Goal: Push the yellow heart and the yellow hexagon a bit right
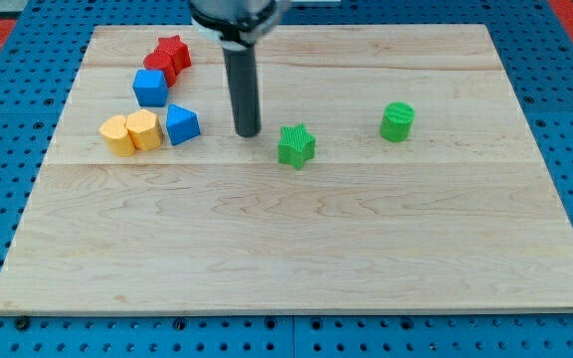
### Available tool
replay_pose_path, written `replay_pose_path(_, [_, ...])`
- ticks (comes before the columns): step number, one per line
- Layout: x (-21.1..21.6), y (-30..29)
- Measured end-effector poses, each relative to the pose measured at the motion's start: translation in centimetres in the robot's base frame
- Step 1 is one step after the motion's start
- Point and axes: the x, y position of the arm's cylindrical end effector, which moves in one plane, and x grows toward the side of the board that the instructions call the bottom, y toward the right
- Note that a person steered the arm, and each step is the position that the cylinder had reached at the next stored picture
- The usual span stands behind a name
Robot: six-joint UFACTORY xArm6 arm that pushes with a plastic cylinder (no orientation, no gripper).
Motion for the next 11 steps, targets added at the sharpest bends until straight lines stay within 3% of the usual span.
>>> replay_pose_path(1, [0.3,-3.8])
replay_pose_path(2, [-3.0,-7.7])
replay_pose_path(3, [-3.5,-11.6])
replay_pose_path(5, [-1.8,-11.1])
replay_pose_path(6, [6.2,-11.6])
replay_pose_path(7, [5.8,-17.9])
replay_pose_path(8, [2.4,-21.0])
replay_pose_path(9, [2.3,-23.0])
replay_pose_path(11, [1.1,-20.2])
